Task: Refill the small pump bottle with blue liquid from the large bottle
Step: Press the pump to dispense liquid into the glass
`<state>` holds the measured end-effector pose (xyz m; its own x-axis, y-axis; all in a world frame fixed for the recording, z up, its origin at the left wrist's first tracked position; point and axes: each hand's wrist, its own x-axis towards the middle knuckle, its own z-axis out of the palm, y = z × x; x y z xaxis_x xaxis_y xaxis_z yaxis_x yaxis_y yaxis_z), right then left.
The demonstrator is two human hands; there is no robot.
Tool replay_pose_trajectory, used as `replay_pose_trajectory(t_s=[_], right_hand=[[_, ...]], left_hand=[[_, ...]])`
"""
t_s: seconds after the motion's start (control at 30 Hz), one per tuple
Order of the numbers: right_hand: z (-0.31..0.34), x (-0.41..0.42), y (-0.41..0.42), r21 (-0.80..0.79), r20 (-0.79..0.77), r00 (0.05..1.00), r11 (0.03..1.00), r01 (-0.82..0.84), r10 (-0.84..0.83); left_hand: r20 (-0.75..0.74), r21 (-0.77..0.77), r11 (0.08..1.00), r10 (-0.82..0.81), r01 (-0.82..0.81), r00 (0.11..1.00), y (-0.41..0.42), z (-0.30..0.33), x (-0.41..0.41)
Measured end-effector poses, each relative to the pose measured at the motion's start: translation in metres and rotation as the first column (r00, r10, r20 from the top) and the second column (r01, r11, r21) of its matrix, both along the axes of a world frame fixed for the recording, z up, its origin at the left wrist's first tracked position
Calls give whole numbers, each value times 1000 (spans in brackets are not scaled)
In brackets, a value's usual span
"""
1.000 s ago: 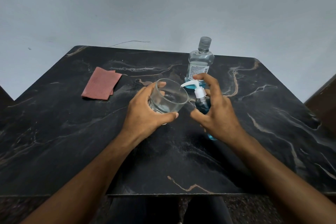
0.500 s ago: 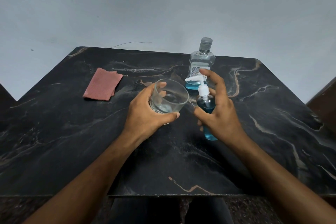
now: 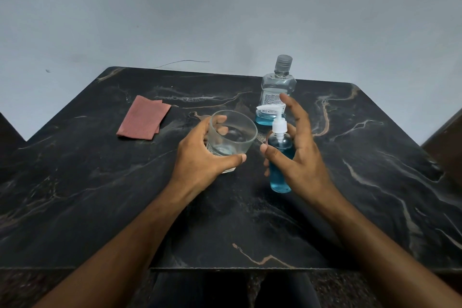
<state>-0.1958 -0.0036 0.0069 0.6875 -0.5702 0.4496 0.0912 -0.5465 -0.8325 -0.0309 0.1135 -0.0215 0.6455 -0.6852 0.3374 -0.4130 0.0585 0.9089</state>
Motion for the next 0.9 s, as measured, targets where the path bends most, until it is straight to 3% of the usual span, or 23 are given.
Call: replay_pose_trajectory(t_s=[0.17,0.9], right_hand=[[-6,-1,-1,97,-1,1000,995,3,-3],[-14,0,7,106,-33,999,994,-23,26]], left_hand=[[-29,3,1000,31,-31,999,-1,0,2],[-241,100,956,292,-276,925,-51,25,96]])
